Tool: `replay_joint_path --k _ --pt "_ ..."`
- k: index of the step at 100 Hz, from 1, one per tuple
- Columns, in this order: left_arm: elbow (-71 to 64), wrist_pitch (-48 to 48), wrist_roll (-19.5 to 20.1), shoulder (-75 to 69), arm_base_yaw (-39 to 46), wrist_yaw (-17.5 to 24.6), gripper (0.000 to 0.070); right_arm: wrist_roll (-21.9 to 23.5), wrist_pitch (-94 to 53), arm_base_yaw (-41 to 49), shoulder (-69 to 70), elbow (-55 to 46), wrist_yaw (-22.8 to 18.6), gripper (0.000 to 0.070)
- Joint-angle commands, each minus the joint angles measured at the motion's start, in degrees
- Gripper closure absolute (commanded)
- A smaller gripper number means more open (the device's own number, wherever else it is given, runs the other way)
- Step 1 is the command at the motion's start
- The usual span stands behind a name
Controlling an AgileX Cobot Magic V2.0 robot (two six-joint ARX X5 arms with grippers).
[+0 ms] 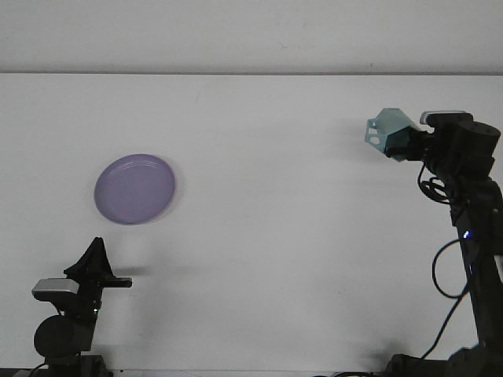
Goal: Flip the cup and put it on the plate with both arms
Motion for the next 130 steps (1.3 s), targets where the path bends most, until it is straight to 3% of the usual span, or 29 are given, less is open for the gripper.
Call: replay_joint_path --k 1,16,37,49,82,119,124,130 --pt "-0.5 0.7 -0.1 0.0 0.0 0.1 0.0685 2.8 -7.5 1.3 -2.6 1.2 -0.3 0.0695" --pt "-0.5 0.5 -0.1 0.0 0.0 0.1 0.0685 2.5 -22.6 5.9 -6.5 1.2 -0.2 0.0695" --pt "-0.5 0.7 -0.2 0.0 0.0 0.1 0.0685 -2.0 -38.4 15.0 -5.4 1.2 0.5 0.0695" --pt "-0.5 0.7 -0.4 0.0 0.0 0.1 0.0685 -2.8 -41.9 20.4 -3.6 1.2 1.2 0.0695" --pt "-0.5 0.7 -0.4 0.0 0.0 0.1 0.0685 -4.3 -47.3 34.8 6.8 1.2 9.7 0.0695" --pt "-0.5 0.7 -0.4 0.0 0.0 0.1 0.0685 -5.4 -46.7 39.6 13.4 1.2 9.4 0.0692" --pt "-0.5 0.7 -0.4 0.0 0.0 0.1 0.0685 -5.4 -46.5 39.6 13.4 1.2 9.4 0.067" --pt "-0.5 0.7 -0.4 0.0 0.0 0.1 0.0685 -5.4 -46.5 39.6 13.4 1.2 9.4 0.0555"
